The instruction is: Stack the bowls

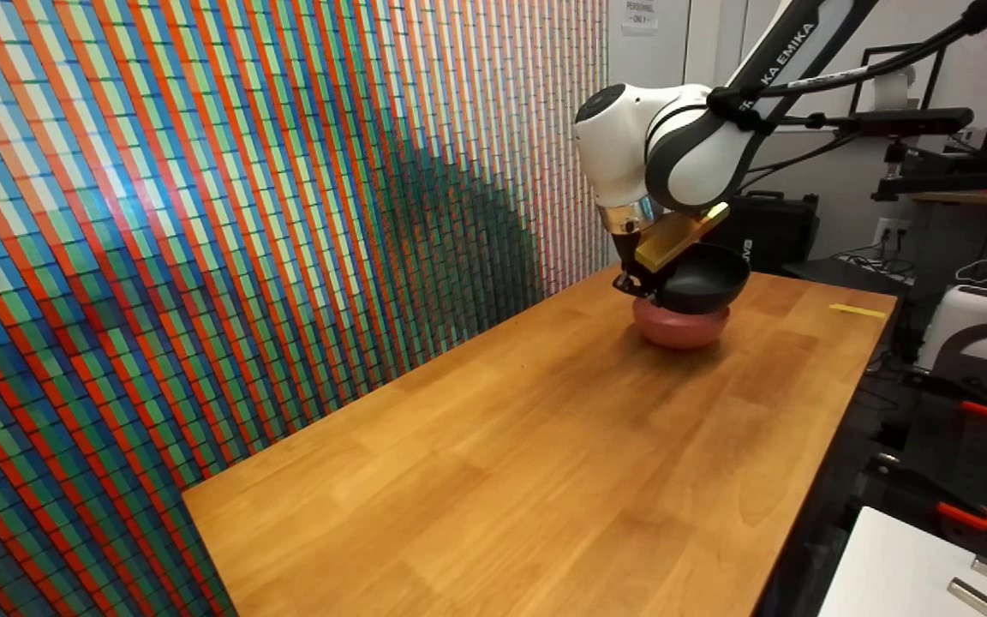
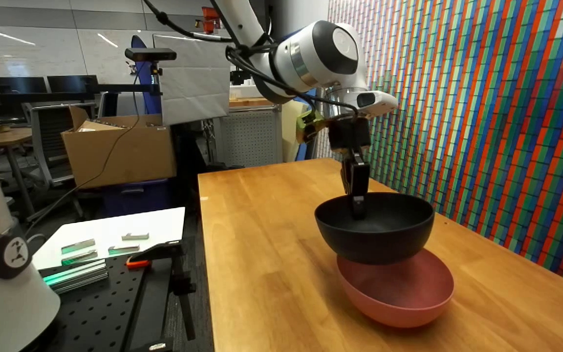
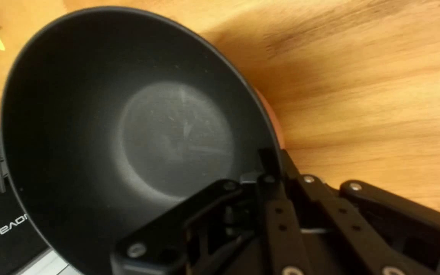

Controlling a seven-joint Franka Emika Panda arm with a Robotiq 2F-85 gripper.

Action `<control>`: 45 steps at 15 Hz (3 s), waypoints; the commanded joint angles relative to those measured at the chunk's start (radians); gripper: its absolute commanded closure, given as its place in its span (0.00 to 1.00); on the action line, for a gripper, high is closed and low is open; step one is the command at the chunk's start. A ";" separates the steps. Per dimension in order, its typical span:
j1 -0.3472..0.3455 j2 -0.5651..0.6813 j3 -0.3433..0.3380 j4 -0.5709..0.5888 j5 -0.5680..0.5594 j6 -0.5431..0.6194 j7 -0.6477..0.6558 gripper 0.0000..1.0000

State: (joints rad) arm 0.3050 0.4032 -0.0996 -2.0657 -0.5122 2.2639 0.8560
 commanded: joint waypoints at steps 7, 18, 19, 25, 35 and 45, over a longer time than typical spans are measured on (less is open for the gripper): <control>-0.066 0.014 -0.007 0.013 -0.026 0.011 0.068 0.97; -0.113 0.107 0.035 0.141 0.195 -0.002 -0.073 0.97; -0.115 0.111 0.032 0.153 0.207 -0.004 -0.081 0.97; -0.132 0.118 0.023 0.174 0.257 -0.011 -0.111 0.94; -0.137 0.103 0.019 0.171 0.278 -0.049 -0.130 0.13; -0.091 0.056 0.030 0.131 0.248 -0.053 -0.118 0.01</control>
State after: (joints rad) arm 0.2026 0.5106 -0.0734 -1.9182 -0.2569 2.2246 0.7552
